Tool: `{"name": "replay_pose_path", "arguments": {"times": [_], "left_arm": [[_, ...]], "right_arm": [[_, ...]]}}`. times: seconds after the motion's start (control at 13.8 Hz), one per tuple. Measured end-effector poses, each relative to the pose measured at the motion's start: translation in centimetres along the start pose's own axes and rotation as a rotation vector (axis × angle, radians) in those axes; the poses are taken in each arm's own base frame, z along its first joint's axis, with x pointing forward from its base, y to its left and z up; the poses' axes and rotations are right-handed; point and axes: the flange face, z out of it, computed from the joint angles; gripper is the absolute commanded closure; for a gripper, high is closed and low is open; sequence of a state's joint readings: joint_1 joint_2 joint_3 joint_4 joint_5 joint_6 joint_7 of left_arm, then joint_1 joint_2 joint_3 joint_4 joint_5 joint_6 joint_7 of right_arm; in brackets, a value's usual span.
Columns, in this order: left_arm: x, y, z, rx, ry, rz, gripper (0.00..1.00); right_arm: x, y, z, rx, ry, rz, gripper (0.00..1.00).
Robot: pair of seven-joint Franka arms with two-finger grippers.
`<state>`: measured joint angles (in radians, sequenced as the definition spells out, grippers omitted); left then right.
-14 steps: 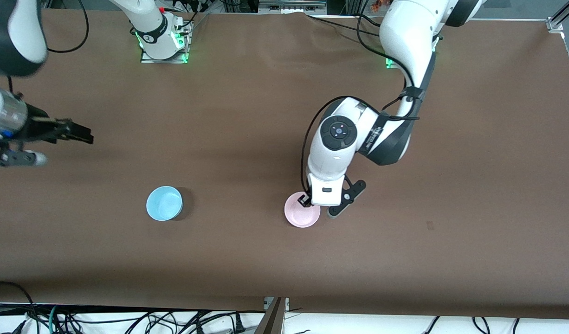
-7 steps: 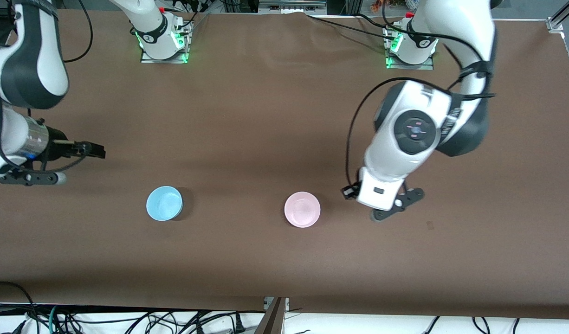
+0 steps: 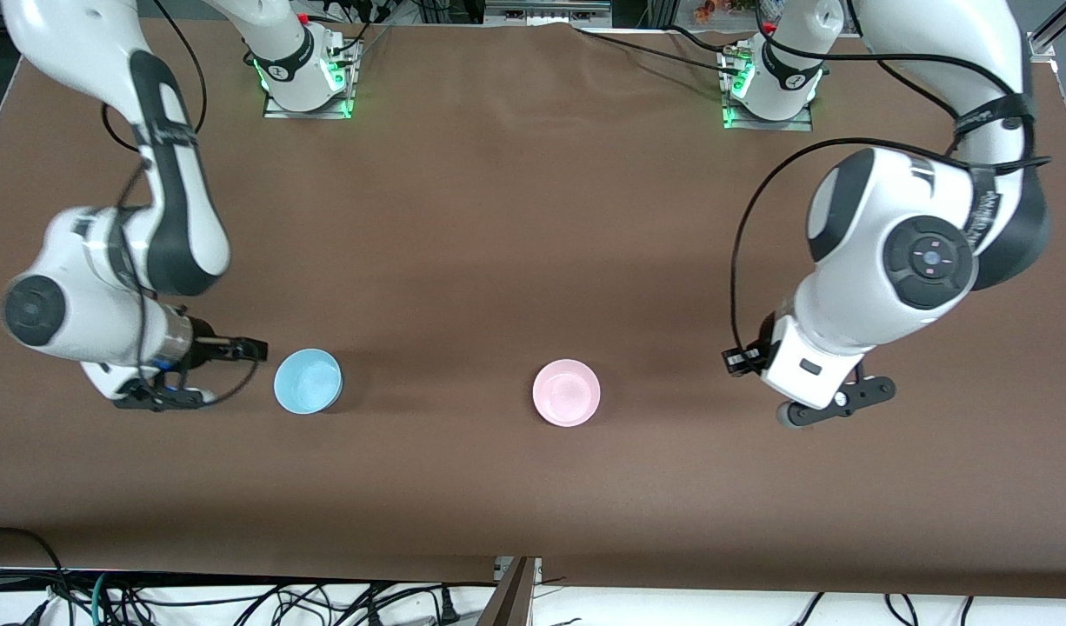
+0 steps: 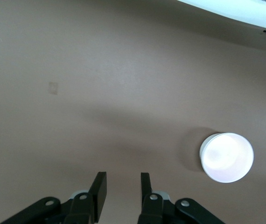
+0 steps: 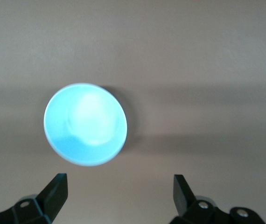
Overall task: Stack pink and blue bowls on white bowl
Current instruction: 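Raise the left gripper away while the right gripper reaches the blue bowl, then close the right gripper on the blue bowl while the left gripper withdraws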
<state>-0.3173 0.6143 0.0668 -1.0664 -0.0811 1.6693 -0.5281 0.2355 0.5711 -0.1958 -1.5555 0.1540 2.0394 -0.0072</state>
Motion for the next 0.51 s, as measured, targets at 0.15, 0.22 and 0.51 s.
{"name": "replay_pose_path", "arguments": {"times": [0.15, 0.22, 0.51], "left_arm": [[0.6, -1.5, -0.6, 0.001, -0.002, 0.038, 0.63], [0.9, -2.3, -0.9, 0.0, 0.0, 0.051, 0.63], [2.5, -6.4, -2.0, 0.003, -0.008, 0.114, 0.63]], "right_arm": [[0.8, -0.8, 2.6, 0.01, 0.028, 0.006, 0.01], [1.0, -1.0, 3.7, 0.025, 0.032, 0.017, 0.02], [1.5, -0.9, 6.8, 0.036, 0.029, 0.036, 0.14]]}}
